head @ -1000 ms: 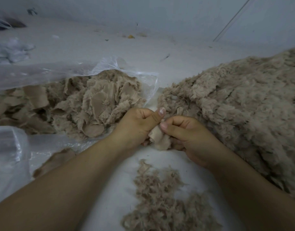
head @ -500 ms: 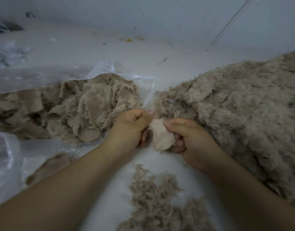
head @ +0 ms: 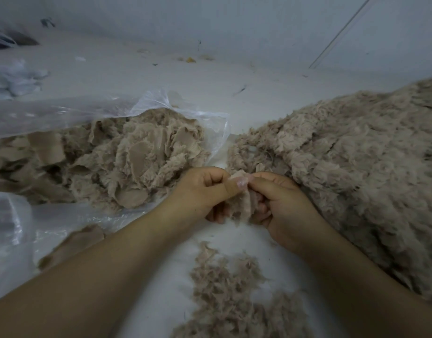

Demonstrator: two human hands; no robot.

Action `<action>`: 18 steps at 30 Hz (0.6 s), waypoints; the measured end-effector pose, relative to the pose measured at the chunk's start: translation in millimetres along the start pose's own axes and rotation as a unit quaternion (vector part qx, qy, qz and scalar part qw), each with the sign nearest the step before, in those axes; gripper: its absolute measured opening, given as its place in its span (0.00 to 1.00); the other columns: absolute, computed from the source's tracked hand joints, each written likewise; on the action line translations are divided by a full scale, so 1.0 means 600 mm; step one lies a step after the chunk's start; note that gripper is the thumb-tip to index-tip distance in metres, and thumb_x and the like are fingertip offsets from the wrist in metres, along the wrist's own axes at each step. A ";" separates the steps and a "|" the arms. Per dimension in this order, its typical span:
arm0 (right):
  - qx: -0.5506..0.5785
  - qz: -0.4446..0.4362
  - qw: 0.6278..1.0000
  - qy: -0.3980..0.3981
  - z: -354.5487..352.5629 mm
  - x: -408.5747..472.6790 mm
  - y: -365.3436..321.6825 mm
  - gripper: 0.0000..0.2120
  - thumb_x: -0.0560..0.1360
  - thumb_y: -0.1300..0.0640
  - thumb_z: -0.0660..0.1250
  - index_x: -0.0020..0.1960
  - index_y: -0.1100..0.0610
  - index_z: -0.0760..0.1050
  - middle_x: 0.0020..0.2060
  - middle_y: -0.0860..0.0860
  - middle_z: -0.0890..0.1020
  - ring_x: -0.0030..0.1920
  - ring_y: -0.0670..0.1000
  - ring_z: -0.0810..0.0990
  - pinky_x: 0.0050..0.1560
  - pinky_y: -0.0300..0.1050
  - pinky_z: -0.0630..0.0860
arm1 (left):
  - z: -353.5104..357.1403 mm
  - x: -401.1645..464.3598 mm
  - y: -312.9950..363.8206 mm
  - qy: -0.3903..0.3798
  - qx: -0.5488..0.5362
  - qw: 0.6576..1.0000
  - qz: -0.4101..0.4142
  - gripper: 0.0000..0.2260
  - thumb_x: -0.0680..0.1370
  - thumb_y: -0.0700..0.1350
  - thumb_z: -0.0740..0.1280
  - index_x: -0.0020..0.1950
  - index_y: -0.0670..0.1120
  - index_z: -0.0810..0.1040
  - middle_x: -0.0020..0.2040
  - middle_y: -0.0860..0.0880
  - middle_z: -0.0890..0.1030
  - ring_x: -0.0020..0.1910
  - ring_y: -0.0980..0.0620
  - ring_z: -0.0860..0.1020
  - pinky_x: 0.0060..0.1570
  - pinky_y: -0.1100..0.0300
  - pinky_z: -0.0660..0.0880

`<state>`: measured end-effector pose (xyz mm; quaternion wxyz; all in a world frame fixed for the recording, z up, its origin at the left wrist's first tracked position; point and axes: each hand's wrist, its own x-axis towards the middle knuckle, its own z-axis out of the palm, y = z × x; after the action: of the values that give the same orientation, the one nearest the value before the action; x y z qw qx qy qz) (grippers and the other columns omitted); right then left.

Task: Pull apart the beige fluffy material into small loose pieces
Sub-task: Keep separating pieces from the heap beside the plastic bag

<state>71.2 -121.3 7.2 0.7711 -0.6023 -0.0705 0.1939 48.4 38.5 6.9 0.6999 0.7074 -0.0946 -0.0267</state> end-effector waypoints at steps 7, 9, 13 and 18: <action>0.032 0.008 0.999 0.015 -0.003 0.002 0.003 0.22 0.80 0.59 0.61 0.28 0.52 0.76 0.25 0.49 0.65 0.22 0.42 0.61 0.20 0.33 0.58 | 0.006 0.002 -0.005 -0.012 0.021 0.999 -0.023 0.05 0.75 0.39 0.71 0.40 0.47 0.81 0.30 0.50 0.81 0.25 0.57 0.75 0.24 0.65 0.72; 0.023 -0.002 1.000 0.007 -0.004 0.002 0.003 0.15 0.78 0.56 0.64 0.33 0.54 0.77 0.25 0.49 0.68 0.22 0.42 0.63 0.20 0.33 0.60 | 0.005 0.000 -0.004 -0.024 0.012 0.999 -0.035 0.01 0.75 0.38 0.70 0.43 0.42 0.80 0.32 0.47 0.81 0.26 0.56 0.76 0.26 0.64 0.73; -0.053 -0.029 0.998 -0.017 -0.006 -0.004 0.008 0.12 0.74 0.51 0.68 0.47 0.61 0.76 0.28 0.51 0.80 0.25 0.45 0.76 0.23 0.35 0.69 | 0.005 -0.004 0.001 -0.028 0.019 0.999 -0.035 0.16 0.67 0.46 0.73 0.46 0.34 0.81 0.33 0.41 0.81 0.25 0.54 0.75 0.26 0.63 0.72; 0.009 -0.034 0.999 0.009 -0.003 -0.003 0.007 0.14 0.82 0.56 0.59 0.42 0.61 0.74 0.23 0.49 0.75 0.20 0.41 0.70 0.21 0.33 0.66 | -0.002 -0.002 0.002 -0.021 0.002 0.997 -0.079 0.08 0.63 0.45 0.76 0.31 0.47 0.78 0.24 0.45 0.76 0.20 0.53 0.72 0.23 0.64 0.69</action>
<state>69.6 -122.8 3.0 0.7833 -0.5941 -0.0822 0.1633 47.4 40.1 8.3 0.6921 0.7133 -0.0535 -0.0964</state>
